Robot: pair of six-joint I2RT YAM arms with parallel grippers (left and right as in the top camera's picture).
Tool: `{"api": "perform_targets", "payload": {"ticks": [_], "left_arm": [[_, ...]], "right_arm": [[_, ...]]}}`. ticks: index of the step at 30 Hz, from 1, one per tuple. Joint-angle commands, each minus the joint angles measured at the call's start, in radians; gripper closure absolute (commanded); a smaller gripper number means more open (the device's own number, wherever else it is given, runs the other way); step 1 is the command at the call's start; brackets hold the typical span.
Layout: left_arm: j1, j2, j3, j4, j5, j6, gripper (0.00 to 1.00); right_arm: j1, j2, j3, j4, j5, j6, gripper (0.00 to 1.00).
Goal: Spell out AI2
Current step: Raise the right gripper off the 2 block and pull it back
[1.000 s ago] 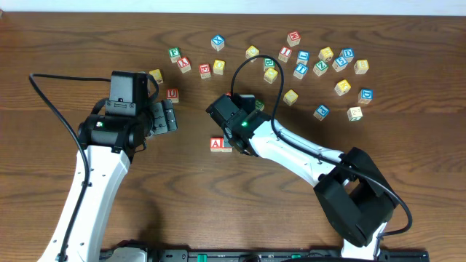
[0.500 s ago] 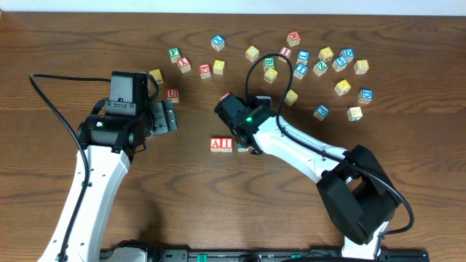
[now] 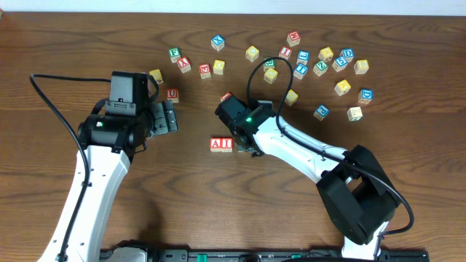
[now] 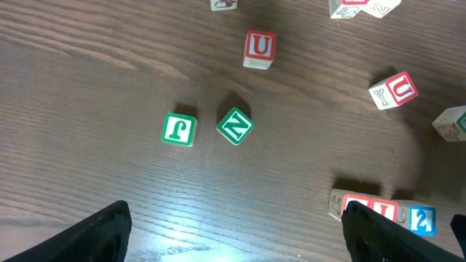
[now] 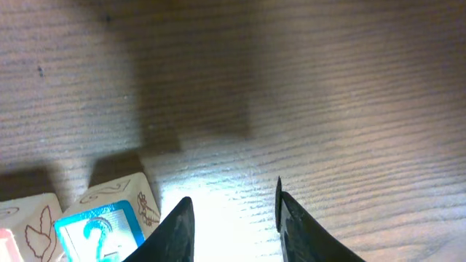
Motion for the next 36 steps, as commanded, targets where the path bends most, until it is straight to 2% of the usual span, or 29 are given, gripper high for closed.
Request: {"api": "perform_targets", "payload": {"ticks": [1,36], "left_arm": [[0.003,0.000,0.007,-0.006,-0.003,0.014,0.09],[0.003,0.000,0.007,-0.007,-0.002,0.014,0.09]], "right_arm": [[-0.002,-0.022,0.020,-0.005,-0.025,0.023,0.69],[0.043,-0.022,0.020,0.044,-0.092,0.023,0.66]]}}
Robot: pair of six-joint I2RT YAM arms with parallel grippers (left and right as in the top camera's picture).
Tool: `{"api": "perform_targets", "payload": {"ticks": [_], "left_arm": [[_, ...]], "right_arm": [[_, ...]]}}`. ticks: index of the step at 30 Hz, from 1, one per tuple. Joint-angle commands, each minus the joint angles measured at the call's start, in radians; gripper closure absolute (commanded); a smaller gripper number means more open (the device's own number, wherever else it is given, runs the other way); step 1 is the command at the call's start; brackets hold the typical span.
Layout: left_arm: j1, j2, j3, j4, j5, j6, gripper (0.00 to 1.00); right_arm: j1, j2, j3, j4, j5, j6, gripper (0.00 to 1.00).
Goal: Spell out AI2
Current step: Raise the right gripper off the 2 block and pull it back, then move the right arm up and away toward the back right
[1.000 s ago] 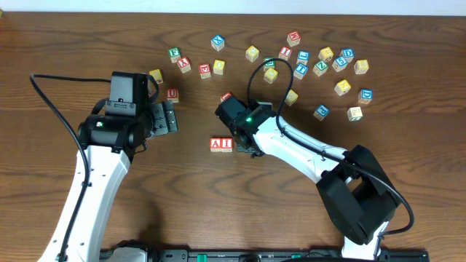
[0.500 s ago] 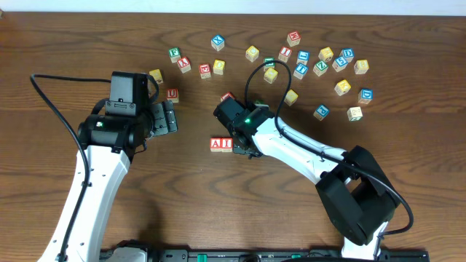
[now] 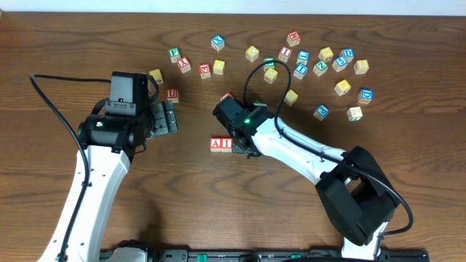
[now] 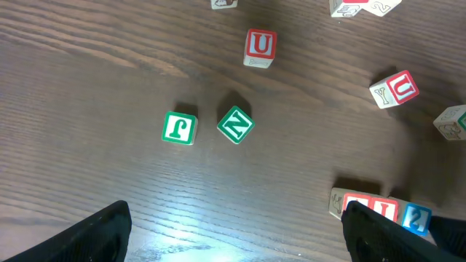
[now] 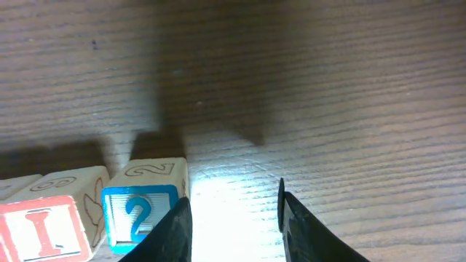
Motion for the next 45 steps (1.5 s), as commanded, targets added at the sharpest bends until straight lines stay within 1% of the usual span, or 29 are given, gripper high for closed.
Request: {"api": "perform_targets", "payload": {"ticks": [1,15,24,26,30,34,37,43,45], "left_arm": [[0.003,0.000,0.007,-0.004,-0.002,0.014,0.09],[0.003,0.000,0.007,-0.004,-0.002,0.014,0.09],[0.003,0.000,0.007,-0.003,-0.006,0.014,0.09],[0.003,0.003,0.007,-0.003,-0.010,0.014,0.09],[0.003,0.025,0.007,0.000,-0.014,0.042,0.09],[0.003,0.064,0.007,0.011,-0.018,0.052,0.09],[0.003,0.092,0.007,0.022,-0.021,0.052,0.09],[0.003,0.150,0.007,0.044,-0.032,0.064,0.09],[0.003,0.167,0.007,0.050,-0.032,0.076,0.10]], "right_arm": [[0.024,-0.022,0.020,0.006,0.002,0.011,0.66],[0.024,-0.021,0.019,0.002,0.038,0.012,0.66],[0.011,-0.022,0.021,0.001,0.143,0.013,0.65],[-0.005,-0.022,0.032,0.000,0.154,-0.006,0.64],[-0.040,-0.032,0.088,-0.023,0.156,-0.052,0.64],[-0.064,-0.059,0.188,-0.083,0.164,-0.087,0.64],[-0.075,-0.083,0.278,-0.140,0.164,-0.121,0.61],[-0.077,-0.122,0.425,-0.284,0.195,-0.132,0.59],[-0.077,-0.134,0.463,-0.329,0.197,-0.132,0.56]]}}
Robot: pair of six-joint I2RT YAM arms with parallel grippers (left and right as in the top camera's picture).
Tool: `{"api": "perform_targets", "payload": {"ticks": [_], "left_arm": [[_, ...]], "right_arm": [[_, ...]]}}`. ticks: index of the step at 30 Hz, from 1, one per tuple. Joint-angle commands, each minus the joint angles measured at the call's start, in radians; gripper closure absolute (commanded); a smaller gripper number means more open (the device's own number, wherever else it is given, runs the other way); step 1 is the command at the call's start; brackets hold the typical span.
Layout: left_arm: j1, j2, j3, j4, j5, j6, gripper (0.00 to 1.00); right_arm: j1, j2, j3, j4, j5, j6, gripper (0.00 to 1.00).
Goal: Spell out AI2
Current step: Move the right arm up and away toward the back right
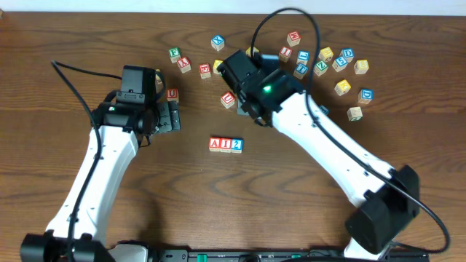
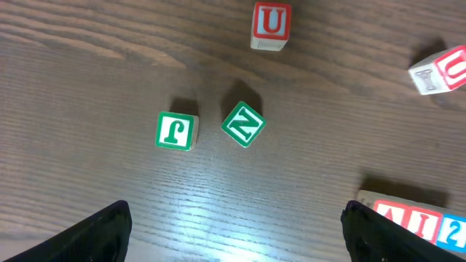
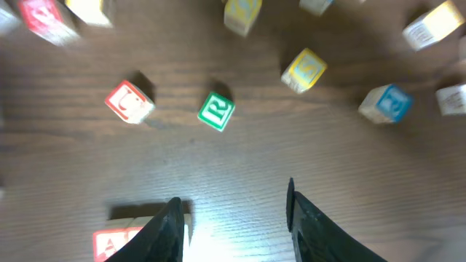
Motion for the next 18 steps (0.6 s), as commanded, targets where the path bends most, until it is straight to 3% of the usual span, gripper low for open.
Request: {"api": "perform_targets", "payload": {"ticks": [1,5,8,10,13,18], "left_arm": [[0.003,0.034,0.007,0.011,-0.019,0.030,0.10],[0.003,0.064,0.007,0.018,-0.019,0.030,0.11],[0.003,0.078,0.007,0.020,-0.019,0.030,0.11],[0.003,0.085,0.007,0.019,-0.019,0.030,0.11],[0.003,0.091,0.007,0.011,-0.018,0.030,0.12],[0.003,0.091,-0.017,0.007,0.045,0.030,0.28]], "right_arm": [[-0.003,-0.039,0.068,-0.053,0.036,-0.021,0.55],[-0.003,-0.072,0.095,-0.091,0.036,-0.020,0.43],[-0.003,-0.105,0.095,-0.091,0.039,-0.021,0.13],[-0.003,-0.127,0.095,-0.090,0.055,-0.021,0.01],[-0.003,-0.163,0.095,-0.091,0.096,-0.021,0.01],[-0.003,-0.225,0.095,-0.092,0.158,-0.021,0.01]]}}
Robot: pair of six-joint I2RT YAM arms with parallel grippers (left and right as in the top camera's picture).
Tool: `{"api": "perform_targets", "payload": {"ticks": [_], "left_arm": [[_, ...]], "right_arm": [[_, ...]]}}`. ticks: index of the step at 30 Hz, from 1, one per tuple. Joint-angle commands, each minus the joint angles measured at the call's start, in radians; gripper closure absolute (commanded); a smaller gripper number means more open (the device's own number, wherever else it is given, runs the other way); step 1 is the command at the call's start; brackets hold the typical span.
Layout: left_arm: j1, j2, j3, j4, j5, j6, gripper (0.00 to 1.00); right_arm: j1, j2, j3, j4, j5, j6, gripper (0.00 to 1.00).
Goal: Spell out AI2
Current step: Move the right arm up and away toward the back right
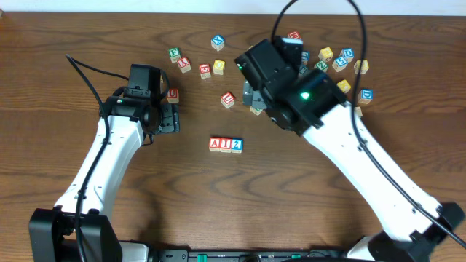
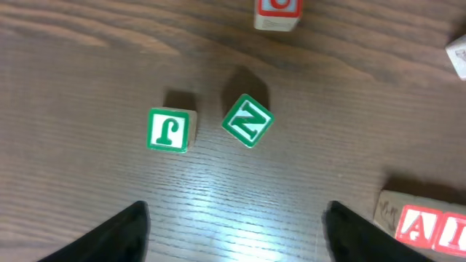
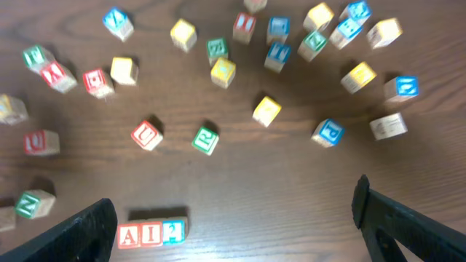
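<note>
Three blocks stand in a row near the table's middle: a red A [image 1: 215, 144], a red I [image 1: 226, 144] and a blue 2 [image 1: 237, 144], reading A [image 3: 129, 236], I [image 3: 151, 235], 2 [image 3: 173, 232] in the right wrist view. My right gripper [image 3: 234, 200] hangs high above the table, behind and to the right of the row, open wide with nothing between its fingers. My left gripper [image 2: 234, 211] is open and empty to the left of the row, with the red A [image 2: 415, 227] at that view's right edge.
A green J [image 2: 169, 130], a green N [image 2: 247, 120] and a red U [image 2: 277, 11] lie ahead of the left gripper. Another red U [image 3: 145, 135] and a green R [image 3: 205, 140] sit behind the row. Many loose blocks are scattered across the back [image 1: 325, 54].
My right gripper has risen higher and moved right, and its fingers now stand much wider apart. The left arm has shifted slightly. The A, I, 2 row has not moved.
My right gripper was low on the table beside the blue 2 at the row's right end, fingers narrowly apart. Then the 2 sat against the I. Later the gripper was lifted away behind the row, and now it hangs high and wide open.
</note>
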Motion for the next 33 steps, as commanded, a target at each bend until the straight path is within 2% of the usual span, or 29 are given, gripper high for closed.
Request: {"api": "perform_targets", "payload": {"ticks": [1,3,5,8,13,15,24,33], "left_arm": [[0.002,0.005,-0.025,-0.008,0.059,0.008,0.30],[0.002,0.005,-0.040,-0.011,0.077,0.008,0.32],[0.000,0.005,-0.061,-0.011,0.079,0.008,0.44],[0.000,0.005,-0.097,-0.011,0.080,0.007,0.68],[0.000,0.005,-0.151,0.011,0.080,0.007,0.81],[0.000,0.005,-0.167,0.027,0.080,0.007,0.92],[-0.011,0.005,-0.175,0.059,0.139,0.005,0.93],[-0.127,0.006,-0.237,0.177,0.134,0.005,0.92]], "right_arm": [[-0.003,-0.061,0.019,-0.002,0.084,0.001,0.01],[-0.003,-0.080,0.019,-0.006,0.098,0.002,0.01],[-0.006,-0.091,0.019,-0.012,0.106,0.001,0.01],[-0.024,-0.096,0.019,-0.026,0.113,0.001,0.01],[-0.069,-0.096,0.019,-0.065,0.112,0.002,0.01],[-0.078,-0.096,0.019,-0.069,0.111,0.002,0.01],[-0.082,-0.096,0.019,-0.069,0.097,0.002,0.01],[-0.081,-0.096,0.019,-0.081,0.071,0.005,0.01]]}}
